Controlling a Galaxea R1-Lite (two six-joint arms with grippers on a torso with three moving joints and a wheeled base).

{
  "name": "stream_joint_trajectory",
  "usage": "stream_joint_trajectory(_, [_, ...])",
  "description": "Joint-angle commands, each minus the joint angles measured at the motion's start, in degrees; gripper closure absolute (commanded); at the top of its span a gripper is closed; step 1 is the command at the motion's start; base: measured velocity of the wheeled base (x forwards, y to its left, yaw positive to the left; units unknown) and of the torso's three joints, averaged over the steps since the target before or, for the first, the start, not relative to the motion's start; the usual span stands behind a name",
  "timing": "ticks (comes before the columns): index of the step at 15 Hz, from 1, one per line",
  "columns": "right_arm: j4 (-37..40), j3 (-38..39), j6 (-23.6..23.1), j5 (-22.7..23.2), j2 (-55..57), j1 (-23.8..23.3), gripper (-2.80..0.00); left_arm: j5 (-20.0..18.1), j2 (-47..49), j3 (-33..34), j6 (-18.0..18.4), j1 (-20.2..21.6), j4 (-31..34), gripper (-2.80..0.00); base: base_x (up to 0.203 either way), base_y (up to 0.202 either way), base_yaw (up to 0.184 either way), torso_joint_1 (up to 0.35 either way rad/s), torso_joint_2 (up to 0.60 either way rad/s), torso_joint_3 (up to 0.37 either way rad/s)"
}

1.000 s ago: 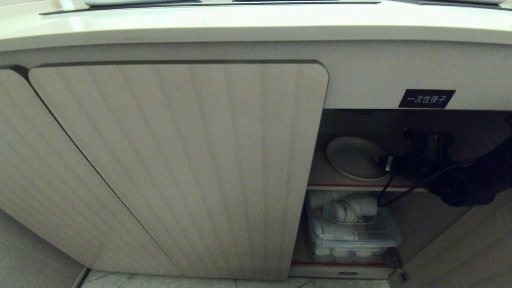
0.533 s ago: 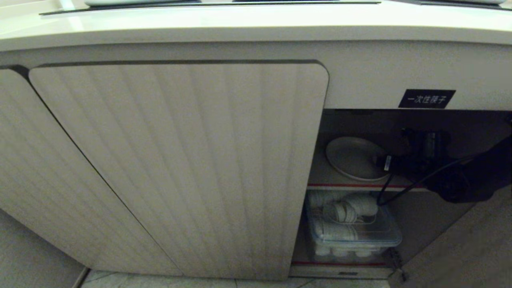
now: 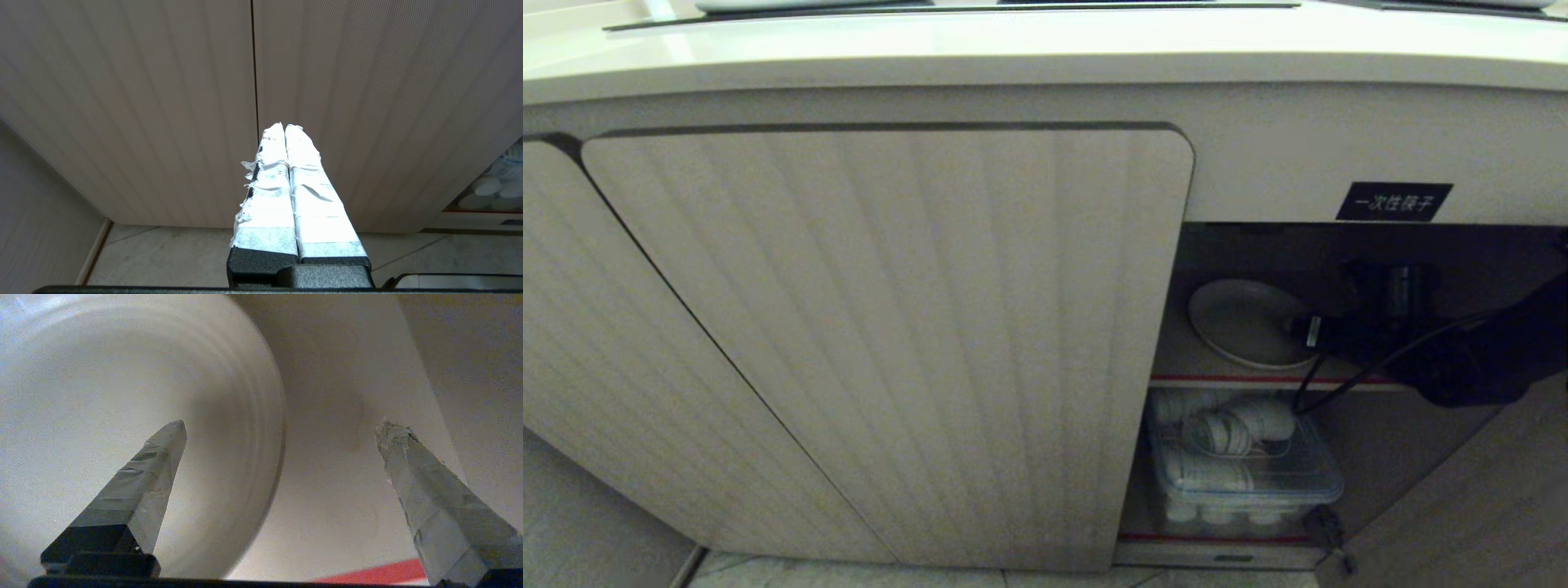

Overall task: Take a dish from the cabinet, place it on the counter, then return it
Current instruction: Take the plate from the cabinet

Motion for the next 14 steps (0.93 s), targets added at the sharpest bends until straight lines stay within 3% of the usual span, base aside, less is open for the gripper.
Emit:
stream_joint_trajectory(1, [1.2,0.0,0.1,0.0,-0.2,0.0,-2.8,0.0,0.0,0.0,0.0,0.0,0.0,0.0,0.0,0.0,0.0,0.0,0.0,0.0])
stream_joint_trajectory(14, [7.9,-1.9,1.3,-0.1,-0.3,0.0,-2.8,0.0,0.0,0.0,0.0,0.0,0.0,0.0,0.0,0.0,0.0,0.0,0.0,0.0])
